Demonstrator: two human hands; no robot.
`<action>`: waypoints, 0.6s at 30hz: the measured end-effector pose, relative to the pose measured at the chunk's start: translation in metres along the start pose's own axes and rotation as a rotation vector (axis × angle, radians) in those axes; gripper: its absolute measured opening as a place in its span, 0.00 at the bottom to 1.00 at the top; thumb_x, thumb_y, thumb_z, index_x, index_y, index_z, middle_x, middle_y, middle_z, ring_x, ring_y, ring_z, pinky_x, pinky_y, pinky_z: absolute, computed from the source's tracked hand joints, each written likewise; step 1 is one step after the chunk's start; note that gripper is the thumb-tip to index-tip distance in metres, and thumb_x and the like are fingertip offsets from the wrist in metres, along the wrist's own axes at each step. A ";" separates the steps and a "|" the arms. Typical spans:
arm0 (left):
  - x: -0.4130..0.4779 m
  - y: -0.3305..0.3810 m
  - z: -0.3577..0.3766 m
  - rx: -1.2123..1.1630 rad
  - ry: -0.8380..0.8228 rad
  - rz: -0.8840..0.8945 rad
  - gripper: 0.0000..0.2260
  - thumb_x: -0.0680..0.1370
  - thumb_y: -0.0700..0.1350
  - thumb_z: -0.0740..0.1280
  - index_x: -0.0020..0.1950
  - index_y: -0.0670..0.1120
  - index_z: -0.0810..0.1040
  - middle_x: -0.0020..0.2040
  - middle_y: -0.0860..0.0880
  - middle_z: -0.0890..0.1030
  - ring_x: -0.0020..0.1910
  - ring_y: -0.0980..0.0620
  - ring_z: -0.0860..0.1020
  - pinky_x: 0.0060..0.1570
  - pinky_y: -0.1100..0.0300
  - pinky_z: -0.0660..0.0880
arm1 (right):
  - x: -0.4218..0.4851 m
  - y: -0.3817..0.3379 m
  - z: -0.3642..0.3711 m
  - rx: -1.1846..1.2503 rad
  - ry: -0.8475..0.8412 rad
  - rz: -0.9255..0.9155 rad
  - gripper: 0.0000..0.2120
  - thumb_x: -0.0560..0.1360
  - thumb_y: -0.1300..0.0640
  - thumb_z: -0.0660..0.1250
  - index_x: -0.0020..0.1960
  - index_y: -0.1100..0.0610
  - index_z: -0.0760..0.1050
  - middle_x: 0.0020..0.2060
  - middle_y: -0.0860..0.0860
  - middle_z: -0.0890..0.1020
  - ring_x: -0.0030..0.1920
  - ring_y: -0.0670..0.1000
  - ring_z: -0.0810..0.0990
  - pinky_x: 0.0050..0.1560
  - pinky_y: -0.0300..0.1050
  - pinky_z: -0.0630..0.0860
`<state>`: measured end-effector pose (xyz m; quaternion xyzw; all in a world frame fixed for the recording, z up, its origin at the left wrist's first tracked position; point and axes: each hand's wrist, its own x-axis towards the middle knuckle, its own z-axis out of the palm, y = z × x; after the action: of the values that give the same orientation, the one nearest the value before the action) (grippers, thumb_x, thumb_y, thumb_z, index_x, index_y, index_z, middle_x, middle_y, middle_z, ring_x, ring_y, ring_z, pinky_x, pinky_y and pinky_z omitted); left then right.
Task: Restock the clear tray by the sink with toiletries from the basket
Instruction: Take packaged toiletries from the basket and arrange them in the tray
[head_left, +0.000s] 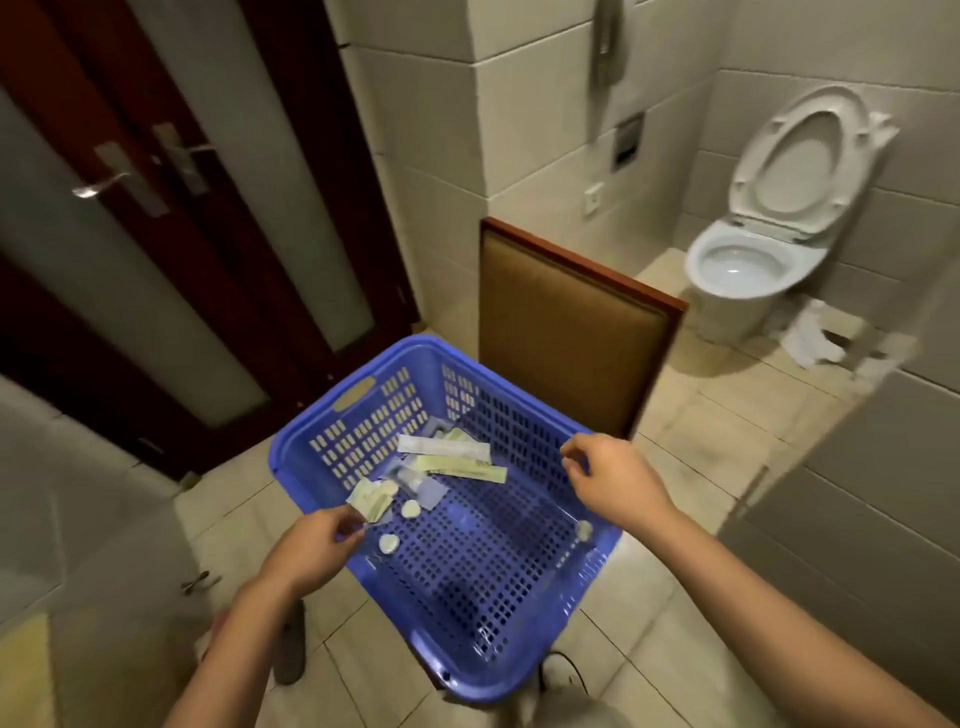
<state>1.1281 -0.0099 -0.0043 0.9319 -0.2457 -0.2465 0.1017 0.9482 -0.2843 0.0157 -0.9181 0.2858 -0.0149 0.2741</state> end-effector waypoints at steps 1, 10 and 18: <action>0.010 -0.003 -0.002 0.004 -0.006 -0.033 0.12 0.79 0.47 0.63 0.60 0.46 0.77 0.56 0.49 0.80 0.54 0.52 0.78 0.49 0.62 0.71 | 0.018 -0.003 0.005 -0.015 -0.057 -0.043 0.13 0.78 0.53 0.59 0.60 0.54 0.75 0.55 0.52 0.80 0.55 0.54 0.78 0.52 0.48 0.75; 0.129 0.000 0.016 0.002 -0.177 -0.252 0.12 0.80 0.49 0.59 0.60 0.47 0.75 0.56 0.46 0.78 0.51 0.46 0.76 0.47 0.55 0.72 | 0.167 -0.014 0.060 -0.350 -0.475 -0.269 0.20 0.81 0.49 0.57 0.70 0.54 0.64 0.64 0.55 0.72 0.64 0.58 0.69 0.63 0.53 0.69; 0.230 -0.004 0.055 -0.170 -0.258 -0.345 0.09 0.80 0.48 0.58 0.55 0.46 0.75 0.48 0.45 0.75 0.42 0.46 0.73 0.40 0.57 0.69 | 0.264 -0.023 0.162 -0.490 -0.707 -0.297 0.19 0.82 0.54 0.54 0.71 0.56 0.61 0.67 0.58 0.68 0.66 0.61 0.66 0.62 0.56 0.70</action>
<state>1.2755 -0.1273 -0.1469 0.9090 -0.0721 -0.3973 0.1038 1.2108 -0.3289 -0.1443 -0.9357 0.0347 0.3283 0.1243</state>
